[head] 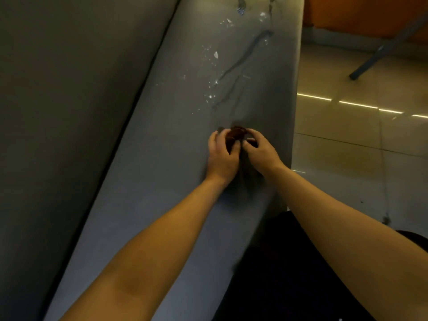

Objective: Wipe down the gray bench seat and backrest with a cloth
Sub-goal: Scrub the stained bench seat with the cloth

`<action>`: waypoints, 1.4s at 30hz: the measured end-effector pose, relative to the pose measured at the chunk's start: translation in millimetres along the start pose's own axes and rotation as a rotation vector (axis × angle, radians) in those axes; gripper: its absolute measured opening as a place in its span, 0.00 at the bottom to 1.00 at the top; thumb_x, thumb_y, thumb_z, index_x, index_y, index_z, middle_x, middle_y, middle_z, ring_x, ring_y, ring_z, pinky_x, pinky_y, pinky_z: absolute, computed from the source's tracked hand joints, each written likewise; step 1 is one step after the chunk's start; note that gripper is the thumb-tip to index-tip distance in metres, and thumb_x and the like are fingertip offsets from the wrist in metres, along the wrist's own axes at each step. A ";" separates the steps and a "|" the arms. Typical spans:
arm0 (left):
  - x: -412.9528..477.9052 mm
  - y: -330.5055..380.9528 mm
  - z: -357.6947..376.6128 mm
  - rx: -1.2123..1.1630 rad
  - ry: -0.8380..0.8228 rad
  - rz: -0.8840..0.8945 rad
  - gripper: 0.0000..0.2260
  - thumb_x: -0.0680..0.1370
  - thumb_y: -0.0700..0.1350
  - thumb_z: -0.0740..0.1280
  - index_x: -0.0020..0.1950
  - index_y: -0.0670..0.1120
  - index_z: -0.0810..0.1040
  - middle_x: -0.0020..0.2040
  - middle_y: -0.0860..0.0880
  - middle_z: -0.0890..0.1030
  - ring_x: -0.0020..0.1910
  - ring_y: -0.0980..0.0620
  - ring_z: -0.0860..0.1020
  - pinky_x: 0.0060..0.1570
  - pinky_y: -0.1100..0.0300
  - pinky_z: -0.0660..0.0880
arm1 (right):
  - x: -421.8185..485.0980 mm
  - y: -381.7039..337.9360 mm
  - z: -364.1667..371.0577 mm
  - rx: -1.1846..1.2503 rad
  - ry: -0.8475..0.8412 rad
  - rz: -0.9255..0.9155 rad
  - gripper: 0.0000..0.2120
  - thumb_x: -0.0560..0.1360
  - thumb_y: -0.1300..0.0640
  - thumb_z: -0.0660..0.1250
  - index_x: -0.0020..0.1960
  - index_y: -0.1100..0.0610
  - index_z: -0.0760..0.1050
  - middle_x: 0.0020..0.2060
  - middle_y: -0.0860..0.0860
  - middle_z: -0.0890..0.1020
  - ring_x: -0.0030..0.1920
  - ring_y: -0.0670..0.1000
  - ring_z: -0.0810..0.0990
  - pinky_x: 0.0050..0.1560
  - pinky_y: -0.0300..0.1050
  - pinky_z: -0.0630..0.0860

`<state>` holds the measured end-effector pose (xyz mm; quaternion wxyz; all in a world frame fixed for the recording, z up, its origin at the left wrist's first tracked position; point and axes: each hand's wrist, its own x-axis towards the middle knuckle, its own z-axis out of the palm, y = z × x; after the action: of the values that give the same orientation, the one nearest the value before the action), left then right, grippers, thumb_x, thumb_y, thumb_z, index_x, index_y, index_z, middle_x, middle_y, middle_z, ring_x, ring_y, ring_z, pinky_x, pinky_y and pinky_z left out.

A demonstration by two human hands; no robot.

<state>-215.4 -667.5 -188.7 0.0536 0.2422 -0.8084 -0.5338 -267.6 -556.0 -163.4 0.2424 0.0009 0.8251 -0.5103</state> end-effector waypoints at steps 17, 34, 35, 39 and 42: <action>86.7 -47.1 -54.4 0.767 0.168 -0.082 0.27 0.82 0.57 0.59 0.80 0.54 0.59 0.82 0.47 0.53 0.79 0.42 0.53 0.74 0.38 0.49 | 94.8 -8.8 -8.8 -0.386 0.269 -0.077 0.23 0.83 0.58 0.61 0.78 0.60 0.65 0.78 0.56 0.61 0.79 0.59 0.55 0.78 0.53 0.57; 86.0 -57.8 -42.8 0.796 0.215 -0.064 0.30 0.83 0.58 0.54 0.83 0.53 0.48 0.83 0.48 0.49 0.80 0.45 0.50 0.76 0.39 0.47 | 141.1 -12.7 5.8 -0.487 0.288 -0.274 0.23 0.81 0.67 0.59 0.76 0.62 0.69 0.75 0.59 0.69 0.77 0.60 0.62 0.77 0.54 0.59; 86.6 -58.1 -42.5 0.797 0.217 -0.064 0.30 0.83 0.58 0.54 0.83 0.53 0.48 0.83 0.48 0.49 0.80 0.45 0.50 0.76 0.39 0.47 | 142.2 -16.6 8.7 -0.460 0.324 -0.229 0.23 0.81 0.66 0.58 0.76 0.62 0.69 0.75 0.59 0.70 0.76 0.61 0.63 0.77 0.54 0.59; 88.3 -58.8 -42.1 0.784 0.208 -0.073 0.32 0.83 0.59 0.55 0.83 0.53 0.47 0.84 0.49 0.49 0.80 0.45 0.50 0.76 0.39 0.47 | 130.4 -39.5 58.7 -0.368 0.253 -0.258 0.22 0.79 0.67 0.60 0.72 0.60 0.75 0.72 0.57 0.74 0.73 0.59 0.69 0.74 0.51 0.63; 87.2 -62.9 -44.3 0.820 0.209 -0.046 0.35 0.81 0.57 0.57 0.83 0.50 0.46 0.83 0.48 0.50 0.80 0.45 0.52 0.75 0.39 0.50 | 111.3 -49.3 97.2 -0.405 0.006 -0.452 0.19 0.81 0.65 0.62 0.69 0.57 0.78 0.70 0.54 0.77 0.73 0.56 0.69 0.74 0.51 0.66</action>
<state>-255.5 -763.3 -240.8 0.0227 0.3143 -0.9384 -0.1417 -339.2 -688.9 -201.7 0.1155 -0.2296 0.8901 -0.3764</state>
